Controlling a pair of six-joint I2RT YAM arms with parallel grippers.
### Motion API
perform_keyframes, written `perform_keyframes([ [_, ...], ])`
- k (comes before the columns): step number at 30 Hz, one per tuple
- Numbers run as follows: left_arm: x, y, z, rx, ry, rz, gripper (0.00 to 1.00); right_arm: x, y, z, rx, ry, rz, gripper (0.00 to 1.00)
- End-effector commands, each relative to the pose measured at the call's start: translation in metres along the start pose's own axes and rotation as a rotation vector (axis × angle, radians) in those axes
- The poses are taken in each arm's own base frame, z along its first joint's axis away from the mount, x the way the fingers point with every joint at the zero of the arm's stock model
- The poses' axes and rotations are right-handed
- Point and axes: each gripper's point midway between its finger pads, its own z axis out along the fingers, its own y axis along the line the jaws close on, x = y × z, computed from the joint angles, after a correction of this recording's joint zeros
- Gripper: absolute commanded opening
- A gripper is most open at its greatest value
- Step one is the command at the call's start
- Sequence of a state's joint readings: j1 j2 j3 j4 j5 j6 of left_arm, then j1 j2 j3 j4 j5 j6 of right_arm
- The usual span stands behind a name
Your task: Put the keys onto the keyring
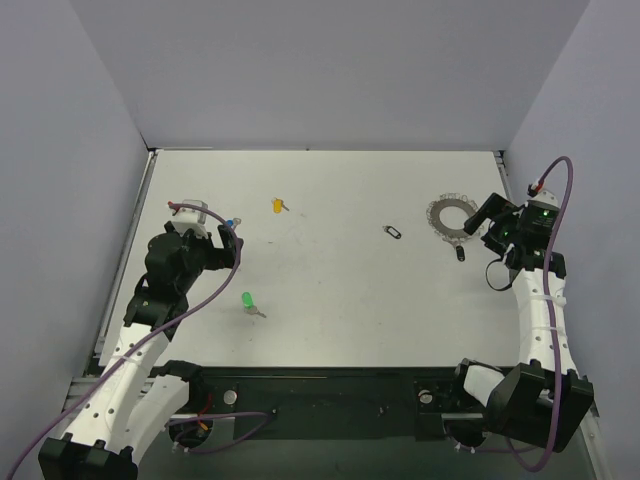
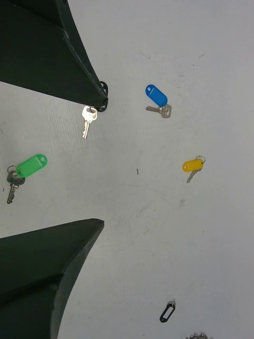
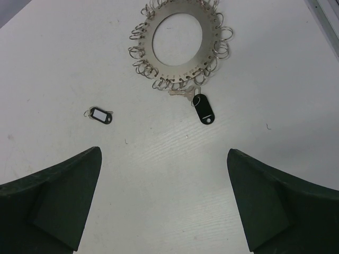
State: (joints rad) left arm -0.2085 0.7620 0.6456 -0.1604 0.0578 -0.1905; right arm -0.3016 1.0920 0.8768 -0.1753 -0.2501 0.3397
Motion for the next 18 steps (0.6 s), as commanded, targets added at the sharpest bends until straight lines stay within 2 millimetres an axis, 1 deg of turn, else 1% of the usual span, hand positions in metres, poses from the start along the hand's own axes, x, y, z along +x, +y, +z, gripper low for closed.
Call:
perform_keyframes([
  [1,-0.017,-0.006,-0.002,0.022,-0.062,0.004,0.98,-0.004,0.003,0.0,-0.025,-0.017,0.004,1.0],
  [4,-0.017,-0.006,-0.002,0.023,-0.062,0.003,0.98,-0.003,0.005,0.0,-0.035,-0.013,0.0,1.0],
  [7,-0.017,-0.007,-0.002,0.026,-0.061,0.003,0.98,0.003,0.012,0.0,-0.082,0.006,-0.023,1.0],
  [10,-0.016,-0.009,-0.002,0.035,-0.058,0.003,0.98,0.008,0.025,-0.002,-0.176,0.022,-0.08,1.0],
  [11,-0.016,-0.009,-0.002,0.033,-0.056,0.003,0.98,0.011,0.038,-0.007,-0.252,0.026,-0.131,1.0],
  [12,-0.015,-0.009,-0.002,0.033,-0.055,0.002,0.98,0.014,0.044,-0.008,-0.286,0.032,-0.167,1.0],
  [13,-0.015,-0.009,-0.001,0.034,-0.053,0.001,0.98,0.025,0.058,-0.014,-0.355,0.057,-0.274,1.0],
  [14,-0.015,-0.009,-0.002,0.036,-0.054,0.003,0.98,0.025,0.066,-0.018,-0.384,0.056,-0.342,1.0],
  [15,-0.015,-0.009,-0.002,0.036,-0.054,0.001,0.98,0.045,0.076,-0.021,-0.423,0.103,-0.511,1.0],
  [16,-0.014,-0.01,-0.001,0.036,-0.049,0.001,0.98,0.05,0.094,-0.029,-0.472,0.115,-0.616,1.0],
  [17,-0.014,-0.01,-0.001,0.038,-0.049,0.001,0.98,0.067,0.09,-0.029,-0.499,0.185,-0.752,1.0],
  [18,-0.014,-0.01,-0.001,0.038,-0.051,0.002,0.98,0.074,0.104,-0.037,-0.555,0.207,-0.861,1.0],
])
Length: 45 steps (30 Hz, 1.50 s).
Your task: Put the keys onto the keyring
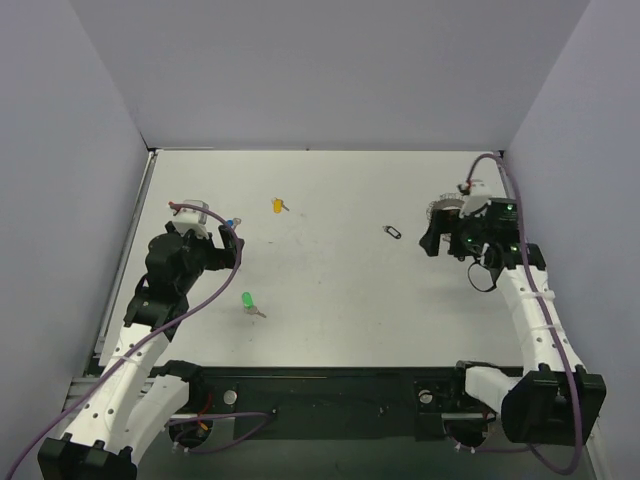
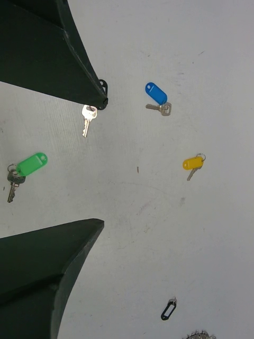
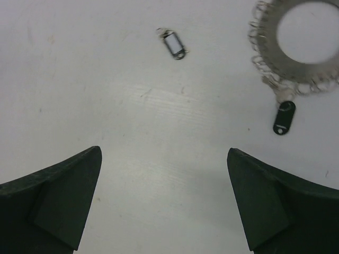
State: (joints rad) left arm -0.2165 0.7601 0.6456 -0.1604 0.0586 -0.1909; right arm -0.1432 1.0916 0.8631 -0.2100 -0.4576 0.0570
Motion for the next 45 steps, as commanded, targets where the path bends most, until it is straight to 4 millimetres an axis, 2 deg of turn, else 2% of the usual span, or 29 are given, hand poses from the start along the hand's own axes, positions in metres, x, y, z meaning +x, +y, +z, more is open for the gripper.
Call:
perform_keyframes([
  [1,-0.015,-0.008,-0.001,0.03,-0.052,-0.001,0.98,0.025,0.054,-0.008,-0.248,0.203,-0.582,1.0],
  [2,-0.014,-0.007,0.0,0.026,-0.048,-0.001,0.98,0.022,0.06,-0.007,-0.242,0.231,-0.654,1.0],
  [3,-0.014,-0.007,0.0,0.026,-0.05,0.001,0.98,0.035,0.057,-0.002,-0.256,0.319,-0.691,1.0],
  [4,-0.013,-0.007,0.0,0.025,-0.045,0.001,0.98,0.028,0.065,-0.004,-0.274,0.336,-0.754,1.0],
  [5,-0.013,-0.007,0.0,0.025,-0.045,0.001,0.98,0.042,0.06,0.001,-0.29,0.441,-0.788,1.0],
  [6,-0.013,-0.006,0.0,0.022,-0.046,0.003,0.98,0.037,0.059,0.012,-0.261,0.483,-0.815,1.0],
  [7,-0.012,-0.006,0.0,0.022,-0.044,0.003,0.98,0.04,0.058,0.013,-0.259,0.53,-0.822,1.0],
  [8,-0.012,-0.006,0.0,0.02,-0.045,0.004,0.98,0.032,0.057,0.025,-0.244,0.561,-0.841,1.0],
  [9,-0.013,-0.006,0.0,0.019,-0.045,0.004,0.98,0.029,0.057,0.028,-0.24,0.583,-0.841,1.0],
  [10,-0.013,-0.005,0.0,0.017,-0.044,0.004,0.98,0.025,0.054,0.04,-0.199,0.616,-0.838,1.0],
  [11,-0.011,-0.005,0.001,0.02,-0.04,0.004,0.98,0.012,0.058,0.046,-0.182,0.591,-0.849,1.0],
  [12,-0.011,-0.006,0.001,0.021,-0.038,0.004,0.98,0.016,0.055,0.057,-0.166,0.629,-0.873,1.0],
  [13,-0.011,-0.006,0.001,0.024,-0.038,0.006,0.98,0.009,0.056,0.063,-0.15,0.622,-0.885,1.0],
  [14,-0.011,-0.006,0.001,0.022,-0.039,0.006,0.98,0.014,0.056,0.074,-0.138,0.649,-0.903,0.99],
  [15,-0.012,-0.006,0.001,0.023,-0.042,0.006,0.98,0.009,0.058,0.081,-0.124,0.646,-0.912,0.99],
  [18,-0.012,-0.007,0.001,0.026,-0.04,0.006,0.98,0.013,0.058,0.108,-0.077,0.684,-0.953,0.89],
  [19,-0.011,-0.006,0.002,0.025,-0.037,0.005,0.98,0.007,0.062,0.114,-0.071,0.669,-0.961,0.86],
  [20,-0.011,-0.007,0.002,0.027,-0.037,0.006,0.98,0.013,0.059,0.125,-0.061,0.693,-0.96,0.81],
  [21,-0.012,-0.007,0.001,0.026,-0.04,0.006,0.98,0.006,0.061,0.13,-0.049,0.677,-0.962,0.79],
  [24,-0.011,-0.007,0.002,0.027,-0.039,0.006,0.98,0.011,0.059,0.152,-0.037,0.699,-0.972,0.68],
  [26,-0.012,-0.006,0.002,0.026,-0.039,0.007,0.98,0.014,0.061,0.162,-0.035,0.706,-0.984,0.64],
  [29,-0.011,-0.007,0.002,0.028,-0.037,0.007,0.98,0.02,0.061,0.174,-0.04,0.722,-0.988,0.57],
  [30,-0.01,-0.007,0.002,0.028,-0.034,0.007,0.98,0.015,0.059,0.176,-0.013,0.718,-0.997,0.56],
  [33,-0.01,-0.006,0.002,0.027,-0.032,0.007,0.98,0.02,0.057,0.183,-0.012,0.731,-0.999,0.52],
  [45,-0.008,-0.006,0.003,0.025,-0.027,0.01,0.98,0.024,0.059,0.202,-0.041,0.742,-1.021,0.47],
])
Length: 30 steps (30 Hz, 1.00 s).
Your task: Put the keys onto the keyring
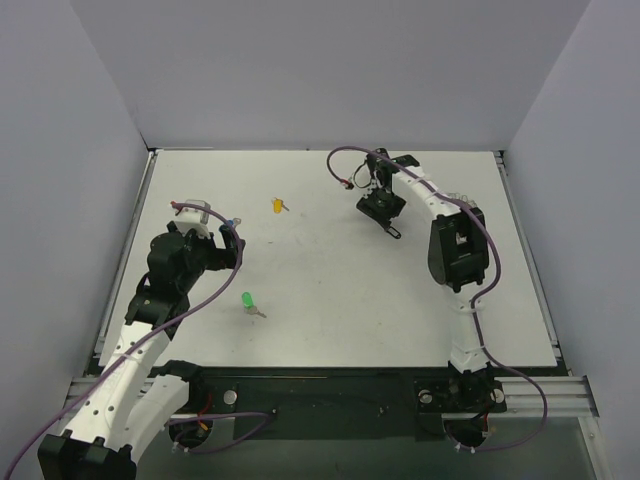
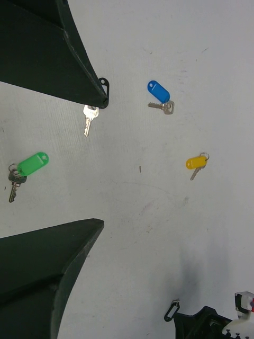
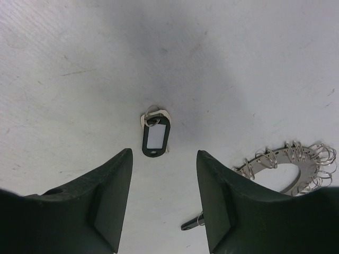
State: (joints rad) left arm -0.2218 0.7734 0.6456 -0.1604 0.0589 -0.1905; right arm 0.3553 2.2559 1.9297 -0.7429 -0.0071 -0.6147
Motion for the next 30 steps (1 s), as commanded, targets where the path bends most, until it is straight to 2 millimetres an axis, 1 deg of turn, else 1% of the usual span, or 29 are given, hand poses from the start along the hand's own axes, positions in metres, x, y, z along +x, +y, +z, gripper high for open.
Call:
perform_keyframes([
  [1,-0.012,-0.004,0.001,0.018,-0.04,0.008,0.98,0.001,0.001,0.001,-0.008,0.035,-0.037,0.46],
  [2,-0.012,-0.004,0.001,0.018,-0.04,0.01,0.98,-0.001,0.006,0.004,-0.037,0.025,-0.04,0.45],
  [6,-0.011,-0.004,0.002,0.016,-0.034,0.009,0.98,0.0,0.008,0.009,-0.054,0.035,-0.057,0.43],
  [12,-0.011,-0.004,0.002,0.015,-0.033,0.011,0.98,-0.001,0.007,0.014,-0.059,0.046,-0.08,0.41],
  [16,-0.01,-0.003,0.003,0.012,-0.029,0.012,0.98,-0.002,0.006,0.019,-0.066,0.055,-0.09,0.38],
  [20,-0.009,-0.003,0.003,0.012,-0.025,0.014,0.98,-0.003,0.006,0.021,-0.07,0.057,-0.095,0.35],
  [26,-0.009,-0.002,0.004,0.01,-0.023,0.013,0.98,-0.002,0.009,0.026,-0.083,0.066,-0.101,0.24],
  [30,-0.007,-0.003,0.004,0.011,-0.019,0.015,0.98,0.0,0.01,0.029,-0.091,0.074,-0.102,0.22],
])
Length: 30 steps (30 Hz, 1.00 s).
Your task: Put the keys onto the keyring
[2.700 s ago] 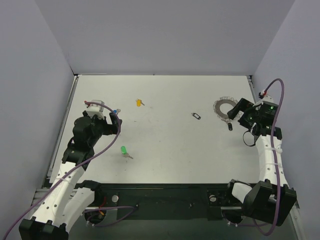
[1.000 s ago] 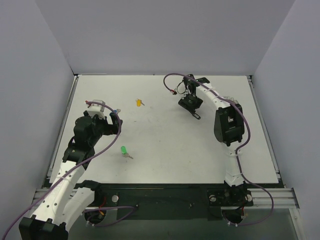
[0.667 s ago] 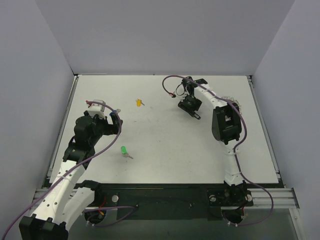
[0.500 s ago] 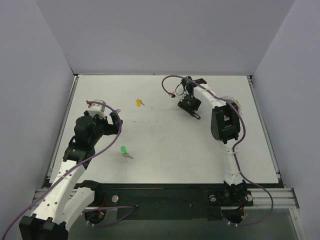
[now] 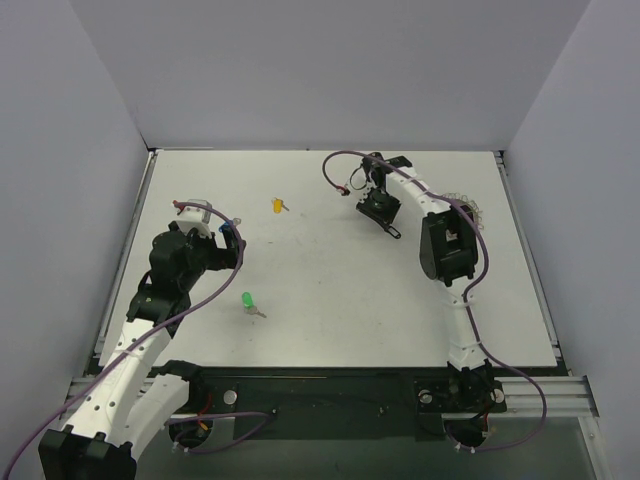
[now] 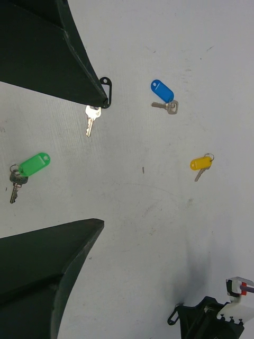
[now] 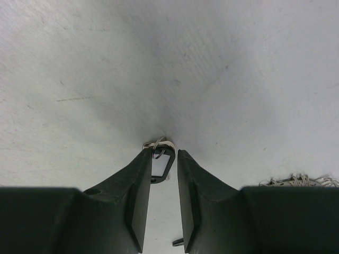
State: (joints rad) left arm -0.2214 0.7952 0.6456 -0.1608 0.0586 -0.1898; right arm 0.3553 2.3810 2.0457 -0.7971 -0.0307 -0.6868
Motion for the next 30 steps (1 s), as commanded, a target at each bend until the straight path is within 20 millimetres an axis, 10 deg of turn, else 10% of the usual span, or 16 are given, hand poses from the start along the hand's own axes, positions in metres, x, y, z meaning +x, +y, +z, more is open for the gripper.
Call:
perform_keyframes([
  [1,-0.014,-0.004,0.0,0.017,-0.044,0.014,0.98,0.004,0.008,0.001,-0.034,0.036,-0.023,0.22],
  [21,-0.013,-0.004,0.0,0.019,-0.04,0.017,0.98,0.004,0.005,-0.002,-0.046,0.014,-0.002,0.0],
  [30,-0.026,-0.058,-0.012,0.319,-0.096,0.034,0.94,0.002,0.035,-0.08,-0.155,-0.206,0.043,0.0],
])
